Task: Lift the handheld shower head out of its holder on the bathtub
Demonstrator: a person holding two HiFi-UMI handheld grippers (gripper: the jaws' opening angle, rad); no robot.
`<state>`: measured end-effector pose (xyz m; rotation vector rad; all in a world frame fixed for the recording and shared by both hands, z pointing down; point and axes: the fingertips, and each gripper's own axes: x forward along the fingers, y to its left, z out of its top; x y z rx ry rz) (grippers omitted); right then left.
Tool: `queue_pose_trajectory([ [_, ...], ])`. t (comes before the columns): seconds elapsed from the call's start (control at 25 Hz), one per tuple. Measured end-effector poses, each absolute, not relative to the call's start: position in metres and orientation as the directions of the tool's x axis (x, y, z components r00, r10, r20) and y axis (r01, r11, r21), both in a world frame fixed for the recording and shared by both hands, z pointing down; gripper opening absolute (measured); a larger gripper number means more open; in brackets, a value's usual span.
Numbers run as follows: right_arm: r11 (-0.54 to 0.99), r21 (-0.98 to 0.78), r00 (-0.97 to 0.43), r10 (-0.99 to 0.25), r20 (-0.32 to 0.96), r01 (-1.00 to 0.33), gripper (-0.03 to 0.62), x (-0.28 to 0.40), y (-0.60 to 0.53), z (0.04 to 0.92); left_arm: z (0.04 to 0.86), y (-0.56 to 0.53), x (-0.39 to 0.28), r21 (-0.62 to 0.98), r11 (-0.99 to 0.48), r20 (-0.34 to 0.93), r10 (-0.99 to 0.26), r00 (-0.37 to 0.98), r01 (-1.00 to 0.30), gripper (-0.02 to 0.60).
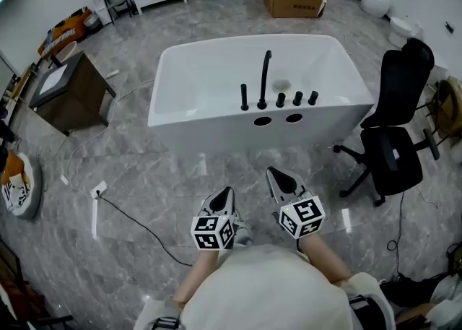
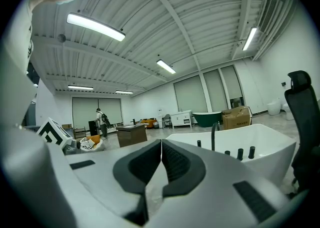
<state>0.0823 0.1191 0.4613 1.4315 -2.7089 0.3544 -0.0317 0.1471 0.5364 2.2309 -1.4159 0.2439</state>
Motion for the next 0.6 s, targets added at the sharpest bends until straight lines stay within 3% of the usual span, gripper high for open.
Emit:
queue_pose_trajectory([
  [0.6,0.526,-0.185,-0.555,-0.814,0.175,-0.83,0.02,0.016,-0.023,0.442,0.516,0.0,-0.097,0.315,-0.37,0.383,-0.793,0.474,-0.874,0.02],
])
